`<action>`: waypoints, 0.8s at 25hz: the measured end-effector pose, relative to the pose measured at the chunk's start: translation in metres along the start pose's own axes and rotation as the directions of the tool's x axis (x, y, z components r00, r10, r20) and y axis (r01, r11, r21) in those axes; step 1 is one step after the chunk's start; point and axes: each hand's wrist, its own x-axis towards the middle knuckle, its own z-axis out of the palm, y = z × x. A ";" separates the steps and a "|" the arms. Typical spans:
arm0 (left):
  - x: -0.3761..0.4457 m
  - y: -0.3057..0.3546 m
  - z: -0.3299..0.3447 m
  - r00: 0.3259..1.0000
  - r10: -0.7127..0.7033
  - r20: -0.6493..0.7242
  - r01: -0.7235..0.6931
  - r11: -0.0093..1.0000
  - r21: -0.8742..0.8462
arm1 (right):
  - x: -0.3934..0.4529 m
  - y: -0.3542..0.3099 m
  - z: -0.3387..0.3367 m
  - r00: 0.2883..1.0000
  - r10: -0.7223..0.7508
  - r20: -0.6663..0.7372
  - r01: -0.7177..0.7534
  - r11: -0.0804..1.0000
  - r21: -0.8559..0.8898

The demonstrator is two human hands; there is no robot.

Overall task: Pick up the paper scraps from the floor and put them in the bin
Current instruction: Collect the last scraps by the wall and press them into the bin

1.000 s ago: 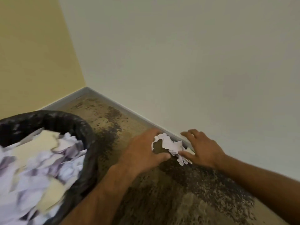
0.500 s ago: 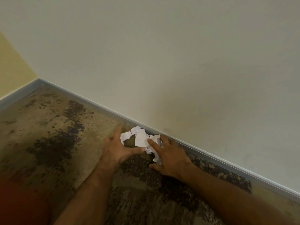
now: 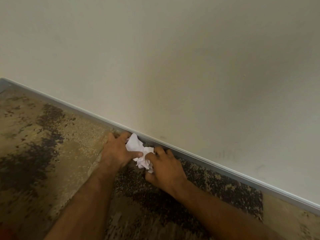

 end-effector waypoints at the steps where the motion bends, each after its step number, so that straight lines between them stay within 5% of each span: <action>1: 0.000 0.000 0.002 0.999 0.035 -0.012 -0.035 0.999 -0.002 | 0.000 -0.001 0.001 1.000 0.000 -0.008 0.000 1.000 0.019; 8: -0.022 -0.007 0.015 0.990 -0.019 -0.143 -0.012 0.977 -0.211 | 0.000 0.003 0.005 0.989 0.040 -0.144 -0.010 0.980 0.200; 14: -0.065 -0.034 0.011 0.964 -0.252 -0.090 0.150 0.789 -0.596 | -0.014 0.017 0.002 0.951 0.217 -0.219 -0.059 0.826 0.560; 20: -0.061 -0.020 -0.005 0.986 0.035 -0.162 -0.076 0.965 -0.252 | -0.034 0.036 -0.009 0.951 0.134 -0.280 0.001 0.900 0.436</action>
